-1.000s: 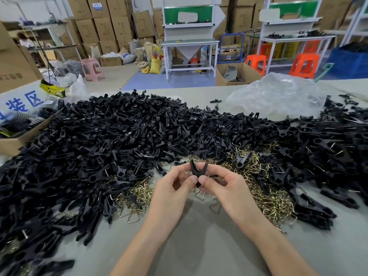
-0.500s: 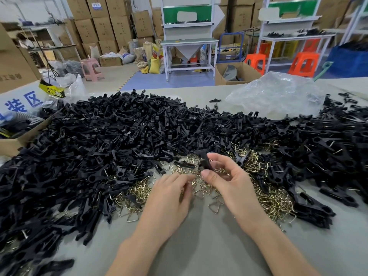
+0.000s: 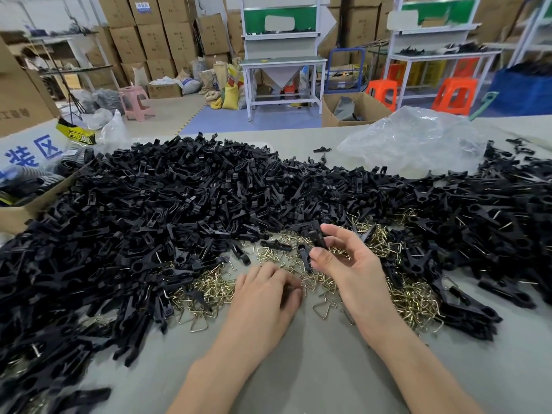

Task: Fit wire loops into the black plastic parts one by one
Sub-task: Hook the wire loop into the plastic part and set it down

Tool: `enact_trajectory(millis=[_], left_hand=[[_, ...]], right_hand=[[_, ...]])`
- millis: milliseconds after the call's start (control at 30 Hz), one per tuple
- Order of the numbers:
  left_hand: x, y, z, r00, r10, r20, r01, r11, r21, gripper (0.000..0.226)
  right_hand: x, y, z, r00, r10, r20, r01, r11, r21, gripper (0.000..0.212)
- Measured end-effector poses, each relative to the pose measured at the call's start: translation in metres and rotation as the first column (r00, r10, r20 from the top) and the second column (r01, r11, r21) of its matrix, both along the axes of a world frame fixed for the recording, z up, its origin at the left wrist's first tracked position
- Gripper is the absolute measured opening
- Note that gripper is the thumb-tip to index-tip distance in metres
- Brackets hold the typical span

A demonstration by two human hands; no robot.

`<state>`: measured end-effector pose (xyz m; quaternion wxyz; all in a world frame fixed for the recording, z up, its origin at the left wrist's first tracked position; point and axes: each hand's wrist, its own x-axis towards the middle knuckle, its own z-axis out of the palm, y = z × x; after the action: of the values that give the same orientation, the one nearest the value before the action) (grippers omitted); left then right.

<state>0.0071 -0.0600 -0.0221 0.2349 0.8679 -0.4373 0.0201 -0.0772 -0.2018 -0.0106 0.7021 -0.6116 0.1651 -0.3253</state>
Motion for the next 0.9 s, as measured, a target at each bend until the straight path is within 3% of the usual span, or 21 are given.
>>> enact_trajectory(millis=[167, 333, 467, 533, 733, 900], left_hand=[[-0.009, -0.008, -0.003, 0.995, 0.093, 0.032, -0.094, 0.995, 0.033, 0.040], [-0.013, -0.014, -0.001, 0.991, 0.132, -0.027, -0.131, 0.991, 0.032, 0.026], [-0.014, -0.010, 0.005, 0.999, 0.038, -0.023, -0.038, 0.999, -0.037, 0.004], [-0.011, -0.006, 0.005, 1.000, 0.002, 0.014, -0.001, 0.996, -0.087, 0.011], [0.003, 0.003, 0.015, 0.955, 0.015, -0.297, -0.147, 0.892, -0.427, 0.027], [0.005, 0.003, 0.024, 0.740, -0.137, -0.658, -0.303, 0.806, -0.509, 0.011]], right_hand=[[0.000, -0.001, 0.000, 1.000, -0.001, 0.001, 0.001, 1.000, -0.011, 0.036], [0.001, -0.002, -0.002, 1.000, -0.020, -0.006, 0.020, 1.000, -0.011, 0.036], [0.000, -0.001, -0.001, 1.000, -0.027, -0.014, 0.026, 0.999, -0.024, 0.036], [-0.001, -0.001, -0.001, 0.999, -0.038, -0.025, 0.036, 0.998, -0.053, 0.037], [-0.001, 0.002, -0.002, 0.995, -0.041, -0.094, 0.019, 0.976, -0.216, 0.043], [-0.001, 0.006, -0.005, 0.989, 0.029, -0.144, -0.079, 0.931, -0.357, 0.050]])
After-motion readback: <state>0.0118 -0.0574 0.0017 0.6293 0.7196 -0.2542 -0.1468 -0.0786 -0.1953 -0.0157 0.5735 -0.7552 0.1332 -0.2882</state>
